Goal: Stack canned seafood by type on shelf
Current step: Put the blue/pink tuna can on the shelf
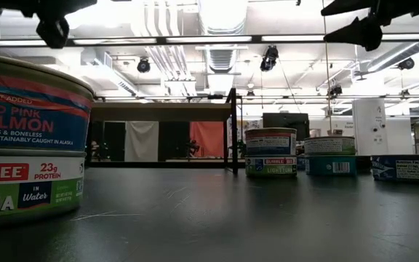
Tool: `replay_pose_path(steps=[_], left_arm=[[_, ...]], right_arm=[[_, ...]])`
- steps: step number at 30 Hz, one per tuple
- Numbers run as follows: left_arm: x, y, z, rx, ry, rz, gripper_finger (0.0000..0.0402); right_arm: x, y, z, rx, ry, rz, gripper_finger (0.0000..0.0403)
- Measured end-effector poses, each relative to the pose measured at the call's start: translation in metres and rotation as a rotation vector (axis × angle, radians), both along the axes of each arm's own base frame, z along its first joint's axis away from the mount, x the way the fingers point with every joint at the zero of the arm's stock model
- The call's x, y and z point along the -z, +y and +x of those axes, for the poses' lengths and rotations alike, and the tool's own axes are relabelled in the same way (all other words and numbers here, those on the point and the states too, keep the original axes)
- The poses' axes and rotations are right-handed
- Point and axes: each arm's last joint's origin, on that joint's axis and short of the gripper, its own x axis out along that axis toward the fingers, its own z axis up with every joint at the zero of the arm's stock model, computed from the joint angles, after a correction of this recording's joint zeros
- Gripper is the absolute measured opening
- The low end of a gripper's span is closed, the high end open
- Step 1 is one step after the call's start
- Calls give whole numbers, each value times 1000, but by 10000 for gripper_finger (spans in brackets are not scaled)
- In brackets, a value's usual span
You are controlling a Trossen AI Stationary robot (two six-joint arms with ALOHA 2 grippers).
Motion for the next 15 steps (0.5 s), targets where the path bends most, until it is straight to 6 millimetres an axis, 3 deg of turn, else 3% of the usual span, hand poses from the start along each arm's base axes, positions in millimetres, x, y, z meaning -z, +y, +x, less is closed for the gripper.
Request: replay_pose_path(steps=[8, 15], left_arm=[[-9, -12, 20, -12, 274, 15, 0], [2, -32, 42, 193, 423, -44, 0]], right_arm=[[3, 0, -8, 4, 101, 54, 354], [8, 0, -9, -12, 149, 56, 354]])
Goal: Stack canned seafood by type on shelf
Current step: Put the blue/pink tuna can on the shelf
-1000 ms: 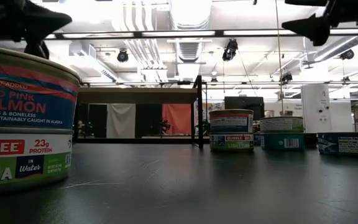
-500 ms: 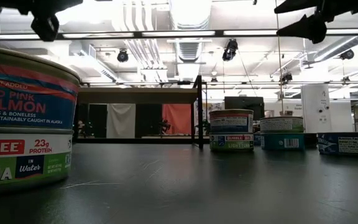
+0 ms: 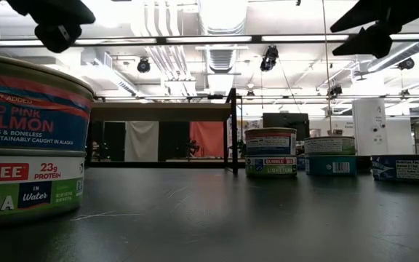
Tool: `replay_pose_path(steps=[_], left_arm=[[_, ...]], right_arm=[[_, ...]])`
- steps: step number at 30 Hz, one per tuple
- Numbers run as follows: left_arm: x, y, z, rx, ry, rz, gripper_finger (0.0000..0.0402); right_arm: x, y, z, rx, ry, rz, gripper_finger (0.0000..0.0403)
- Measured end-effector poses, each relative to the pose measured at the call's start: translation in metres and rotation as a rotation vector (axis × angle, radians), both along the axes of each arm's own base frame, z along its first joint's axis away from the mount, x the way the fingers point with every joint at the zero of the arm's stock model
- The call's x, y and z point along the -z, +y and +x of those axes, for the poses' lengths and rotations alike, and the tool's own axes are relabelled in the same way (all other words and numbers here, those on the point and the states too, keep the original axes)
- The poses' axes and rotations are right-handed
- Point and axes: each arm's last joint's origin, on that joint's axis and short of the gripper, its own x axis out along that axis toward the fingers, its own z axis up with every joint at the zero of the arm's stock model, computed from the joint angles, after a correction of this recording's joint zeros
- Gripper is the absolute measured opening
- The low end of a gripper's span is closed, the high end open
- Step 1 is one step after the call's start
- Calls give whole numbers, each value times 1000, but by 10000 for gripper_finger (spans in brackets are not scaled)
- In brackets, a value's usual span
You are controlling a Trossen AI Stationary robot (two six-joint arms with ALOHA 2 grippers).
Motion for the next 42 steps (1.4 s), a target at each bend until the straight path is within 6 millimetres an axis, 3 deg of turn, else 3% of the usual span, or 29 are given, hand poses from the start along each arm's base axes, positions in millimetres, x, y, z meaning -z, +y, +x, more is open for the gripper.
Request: replay_pose_path(steps=[12, 19, 34, 42], left_arm=[[3, -23, 27, 128, 189, -56, 0], [10, -35, 36, 236, 307, -112, 0], [30, -55, 65, 225, 453, -71, 0], [37, -62, 71, 240, 488, -62, 0]], right_arm=[[0, 0, 0, -6, 5, -15, 354], [0, 0, 0, -40, 48, -113, 354], [0, 0, 0, -51, 60, -139, 354], [1, 0, 0, -53, 64, -141, 354]])
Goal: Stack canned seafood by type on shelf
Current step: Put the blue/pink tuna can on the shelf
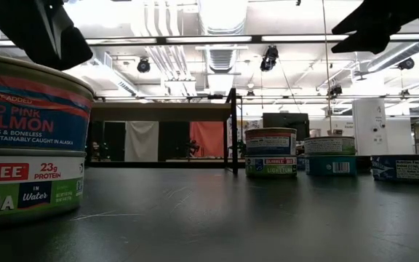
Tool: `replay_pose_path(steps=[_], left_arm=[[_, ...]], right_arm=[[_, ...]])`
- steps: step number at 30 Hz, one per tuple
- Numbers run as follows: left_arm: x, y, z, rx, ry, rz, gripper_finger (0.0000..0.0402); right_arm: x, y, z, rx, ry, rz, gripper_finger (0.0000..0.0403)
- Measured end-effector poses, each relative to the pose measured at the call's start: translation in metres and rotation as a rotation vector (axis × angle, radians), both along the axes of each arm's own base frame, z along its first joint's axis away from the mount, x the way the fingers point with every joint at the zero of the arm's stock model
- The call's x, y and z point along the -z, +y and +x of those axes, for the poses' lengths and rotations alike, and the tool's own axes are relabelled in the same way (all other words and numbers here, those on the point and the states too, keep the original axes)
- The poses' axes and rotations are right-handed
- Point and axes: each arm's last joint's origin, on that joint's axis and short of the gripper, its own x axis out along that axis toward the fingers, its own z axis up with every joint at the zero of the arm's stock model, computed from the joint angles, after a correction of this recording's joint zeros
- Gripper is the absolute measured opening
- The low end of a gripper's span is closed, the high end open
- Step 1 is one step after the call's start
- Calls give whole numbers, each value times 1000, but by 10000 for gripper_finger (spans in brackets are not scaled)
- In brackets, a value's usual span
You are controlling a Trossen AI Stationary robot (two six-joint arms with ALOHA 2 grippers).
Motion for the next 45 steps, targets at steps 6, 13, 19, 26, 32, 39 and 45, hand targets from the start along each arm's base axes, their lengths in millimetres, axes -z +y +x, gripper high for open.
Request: replay_pose_path(steps=[6, 13, 19, 26, 32, 39, 45], left_arm=[[1, -1, 0, 4, 0, 2, 0], [0, -3, 2, 3, -26, -12, 0], [4, -6, 8, 9, -37, -14, 0], [8, -8, 10, 4, -30, -15, 17], [7, -7, 9, 3, -34, -18, 62], [9, -8, 11, -17, -27, -33, 122], [16, -10, 13, -89, 18, -72, 166]], right_arm=[[0, 0, 0, -2, 3, 3, 354], [0, 0, 0, -2, 3, 4, 354], [0, 0, 0, -2, -1, 4, 354], [0, 0, 0, -2, -2, 4, 354], [0, 0, 0, -2, -2, 4, 354], [0, 0, 0, -2, -1, 4, 354], [1, 2, 1, -45, 0, 44, 354]])
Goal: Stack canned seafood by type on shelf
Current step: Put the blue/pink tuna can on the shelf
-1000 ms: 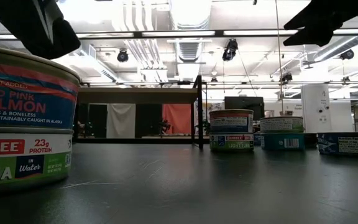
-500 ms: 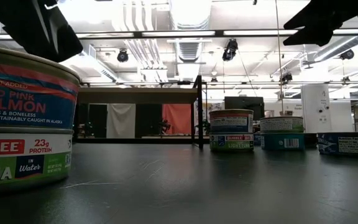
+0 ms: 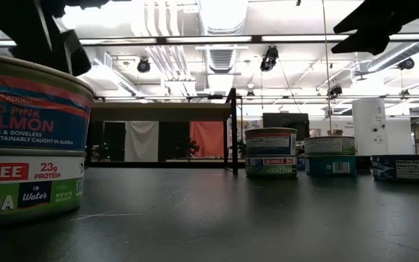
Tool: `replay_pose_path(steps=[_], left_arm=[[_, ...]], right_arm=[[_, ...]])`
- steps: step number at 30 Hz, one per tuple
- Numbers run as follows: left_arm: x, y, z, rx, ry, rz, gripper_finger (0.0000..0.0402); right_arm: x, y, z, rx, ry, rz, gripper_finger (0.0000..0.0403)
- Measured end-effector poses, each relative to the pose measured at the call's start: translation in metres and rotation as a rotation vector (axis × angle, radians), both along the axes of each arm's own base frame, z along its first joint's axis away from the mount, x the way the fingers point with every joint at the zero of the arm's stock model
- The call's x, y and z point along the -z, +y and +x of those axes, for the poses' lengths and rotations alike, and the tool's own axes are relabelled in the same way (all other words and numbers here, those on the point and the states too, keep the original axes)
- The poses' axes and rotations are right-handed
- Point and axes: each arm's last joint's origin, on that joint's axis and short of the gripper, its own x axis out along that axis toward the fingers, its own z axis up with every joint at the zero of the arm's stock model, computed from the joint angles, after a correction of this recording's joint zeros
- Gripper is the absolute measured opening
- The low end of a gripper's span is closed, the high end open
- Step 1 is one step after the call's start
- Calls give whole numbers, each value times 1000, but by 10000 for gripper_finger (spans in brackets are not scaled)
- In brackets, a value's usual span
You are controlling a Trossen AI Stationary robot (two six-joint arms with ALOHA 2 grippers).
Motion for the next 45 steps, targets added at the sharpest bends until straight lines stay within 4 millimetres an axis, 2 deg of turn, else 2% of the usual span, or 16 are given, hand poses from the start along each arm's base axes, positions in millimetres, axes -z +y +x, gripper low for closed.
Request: replay_pose_path(steps=[9, 20, 27, 36, 45], left_arm=[[7, -2, 2, -60, 39, -33, 199], [7, -2, 2, -72, 45, -40, 249], [7, -1, 2, -72, 45, -38, 252], [16, -3, 4, -81, 63, -9, 252], [23, -7, 4, -68, 84, 6, 251]], right_arm=[[-3, 1, -4, 21, -31, 111, 354], [-2, 1, -4, 30, -15, 127, 354], [-1, 1, -3, 30, -8, 126, 354], [13, 4, 12, 40, 120, 145, 354], [17, 7, 19, 34, 155, 153, 354]])
